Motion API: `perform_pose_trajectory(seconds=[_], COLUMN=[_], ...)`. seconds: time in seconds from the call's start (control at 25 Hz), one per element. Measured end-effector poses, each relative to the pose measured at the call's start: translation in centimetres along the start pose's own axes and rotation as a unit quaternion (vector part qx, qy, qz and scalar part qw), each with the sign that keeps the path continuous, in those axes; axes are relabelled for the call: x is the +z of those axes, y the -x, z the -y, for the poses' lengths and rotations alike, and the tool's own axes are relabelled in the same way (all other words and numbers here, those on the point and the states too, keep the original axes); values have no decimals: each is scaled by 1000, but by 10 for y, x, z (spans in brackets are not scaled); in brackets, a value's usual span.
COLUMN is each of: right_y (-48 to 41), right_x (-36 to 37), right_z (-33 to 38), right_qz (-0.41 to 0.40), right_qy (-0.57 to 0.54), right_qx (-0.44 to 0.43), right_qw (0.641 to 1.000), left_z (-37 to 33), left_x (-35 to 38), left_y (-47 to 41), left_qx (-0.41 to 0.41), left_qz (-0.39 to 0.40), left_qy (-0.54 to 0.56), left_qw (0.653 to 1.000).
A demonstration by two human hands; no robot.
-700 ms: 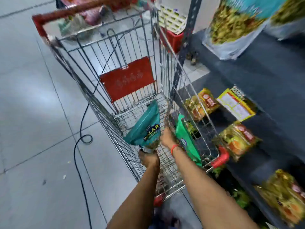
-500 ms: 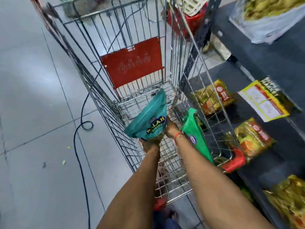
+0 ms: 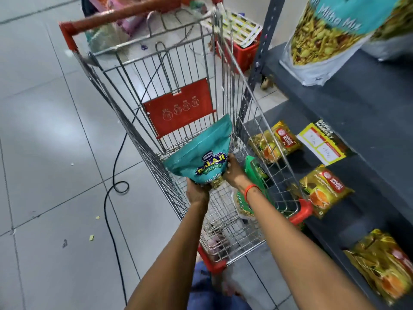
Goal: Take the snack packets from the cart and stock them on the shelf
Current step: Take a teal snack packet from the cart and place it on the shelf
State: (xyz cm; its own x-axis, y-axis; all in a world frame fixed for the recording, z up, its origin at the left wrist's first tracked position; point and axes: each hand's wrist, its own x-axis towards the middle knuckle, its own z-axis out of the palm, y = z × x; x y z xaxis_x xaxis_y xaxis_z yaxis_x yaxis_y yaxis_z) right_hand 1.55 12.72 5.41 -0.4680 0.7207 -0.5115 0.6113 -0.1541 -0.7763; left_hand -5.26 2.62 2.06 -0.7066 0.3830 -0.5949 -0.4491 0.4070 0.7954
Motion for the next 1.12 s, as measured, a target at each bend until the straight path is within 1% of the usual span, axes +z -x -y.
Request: perform_pose_trajectory(seconds=[0.04,0.12,0.24,0.32,0.4,0.48,0.52,0.64,0.76,0.84,0.96,1.12], right_y=[17,50,88,112,130,148,156,183,199,201,193,173], right_x=[-11,-35,-73,-103,-134,-164,-178,-218,-250,-271,-303,-328], right_z=[13,33,60,74,76,65,59,42,22,12,3,-6], right_qz=[-4,-18,-88,-143,-214,-288,-309,-344,-423,-448,-471,-480], right_qy=[-35,-107,-137,-125,-109,-129,-142,-201,-251,-269,-281,-296], right_qx=[-18,-74,-147,-174,-205,-205,-206,-214,-193,-181,-170,-165], right_qw=[999,991,976,966,949,927,918,892,849,833,819,809], left_z=[-21,-54,-108,-143,-172,-189,-194,-205,-212,-217,-225,-225], left_x=[-8,-20,-23,-11,12,41,58,118,184,221,267,309], left_y=[13,30,48,67,87,103,109,127,150,164,173,165], left_qx=[50,135,217,253,283,311,324,345,320,298,284,270], left_qz=[36,122,222,293,364,418,437,493,560,585,615,628], left_qy=[-11,-47,-55,-54,-62,-93,-111,-152,-178,-191,-202,-209], left_qw=[998,982,949,921,885,848,832,784,743,729,708,699])
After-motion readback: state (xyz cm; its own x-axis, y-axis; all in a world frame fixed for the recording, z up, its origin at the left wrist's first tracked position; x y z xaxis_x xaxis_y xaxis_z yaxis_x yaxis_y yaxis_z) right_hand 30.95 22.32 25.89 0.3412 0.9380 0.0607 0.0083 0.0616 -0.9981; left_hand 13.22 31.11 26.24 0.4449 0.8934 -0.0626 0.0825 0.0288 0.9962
